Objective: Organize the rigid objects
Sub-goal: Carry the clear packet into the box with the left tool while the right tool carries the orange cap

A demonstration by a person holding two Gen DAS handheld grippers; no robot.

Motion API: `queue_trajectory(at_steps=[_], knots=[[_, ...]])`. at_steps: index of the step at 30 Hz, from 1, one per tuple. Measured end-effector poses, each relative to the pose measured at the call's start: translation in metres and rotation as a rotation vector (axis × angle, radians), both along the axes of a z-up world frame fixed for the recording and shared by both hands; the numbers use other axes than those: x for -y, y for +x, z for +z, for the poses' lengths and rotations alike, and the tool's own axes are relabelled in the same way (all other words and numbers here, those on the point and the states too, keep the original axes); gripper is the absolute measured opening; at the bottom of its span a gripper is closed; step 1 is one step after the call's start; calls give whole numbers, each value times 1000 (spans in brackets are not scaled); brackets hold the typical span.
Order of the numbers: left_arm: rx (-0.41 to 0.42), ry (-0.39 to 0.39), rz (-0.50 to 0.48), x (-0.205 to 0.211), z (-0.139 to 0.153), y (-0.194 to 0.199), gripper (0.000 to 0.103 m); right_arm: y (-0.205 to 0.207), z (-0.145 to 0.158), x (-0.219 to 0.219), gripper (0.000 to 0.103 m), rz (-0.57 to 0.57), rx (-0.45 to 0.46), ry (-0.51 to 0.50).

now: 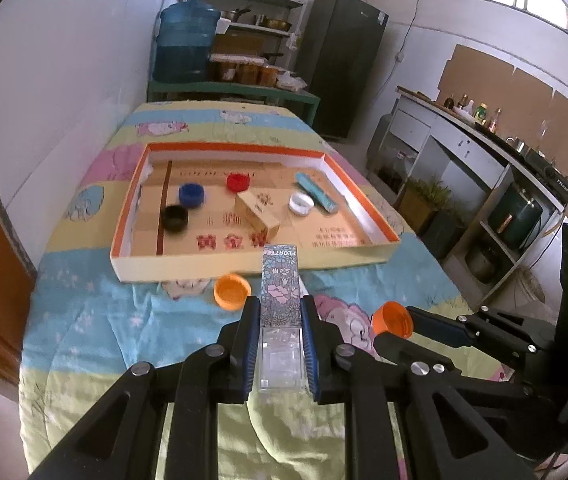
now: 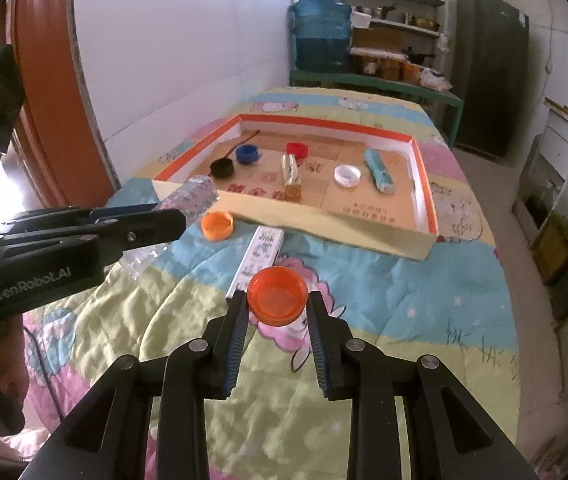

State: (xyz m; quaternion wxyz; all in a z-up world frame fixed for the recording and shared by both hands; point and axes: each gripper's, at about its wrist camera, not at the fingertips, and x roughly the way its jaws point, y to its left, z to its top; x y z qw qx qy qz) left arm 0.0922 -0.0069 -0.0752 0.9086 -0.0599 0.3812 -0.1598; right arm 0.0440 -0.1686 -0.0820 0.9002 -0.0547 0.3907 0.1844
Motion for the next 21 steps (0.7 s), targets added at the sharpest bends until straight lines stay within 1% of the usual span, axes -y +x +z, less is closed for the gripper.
queue_trajectory(at_steps=[10, 21], knots=[[32, -5, -4, 1, 17, 21, 21, 19, 17, 0, 30, 9, 33, -8], [10, -7, 9, 1, 17, 50, 21, 48, 25, 6, 30, -8, 42, 7]])
